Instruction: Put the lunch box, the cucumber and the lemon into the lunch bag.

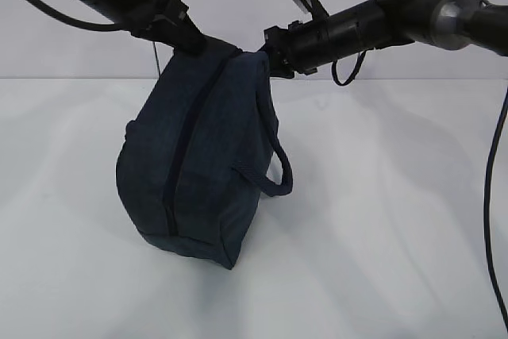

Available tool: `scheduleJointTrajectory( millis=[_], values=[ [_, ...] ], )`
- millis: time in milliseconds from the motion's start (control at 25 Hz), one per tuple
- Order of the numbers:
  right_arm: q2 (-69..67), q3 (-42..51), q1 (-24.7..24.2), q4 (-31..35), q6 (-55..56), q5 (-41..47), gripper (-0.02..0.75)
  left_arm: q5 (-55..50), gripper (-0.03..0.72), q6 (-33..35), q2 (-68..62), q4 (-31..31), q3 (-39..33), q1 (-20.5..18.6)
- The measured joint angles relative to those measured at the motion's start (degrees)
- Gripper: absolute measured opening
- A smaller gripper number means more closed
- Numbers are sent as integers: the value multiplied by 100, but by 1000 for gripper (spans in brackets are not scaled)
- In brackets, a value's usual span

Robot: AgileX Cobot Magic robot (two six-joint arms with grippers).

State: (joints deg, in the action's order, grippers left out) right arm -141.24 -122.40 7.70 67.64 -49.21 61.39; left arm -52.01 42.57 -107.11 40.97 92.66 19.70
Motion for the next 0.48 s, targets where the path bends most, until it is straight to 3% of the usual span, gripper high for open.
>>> scheduleJointTrajectory(
  millis=[360, 480],
  values=[
    [0, 0, 0, -69, 224, 0, 21, -67, 31, 11, 0, 0, 0, 0],
    [0, 0, 0, -59, 248, -47, 85, -104, 24, 11, 9, 0, 0, 0]
  ],
)
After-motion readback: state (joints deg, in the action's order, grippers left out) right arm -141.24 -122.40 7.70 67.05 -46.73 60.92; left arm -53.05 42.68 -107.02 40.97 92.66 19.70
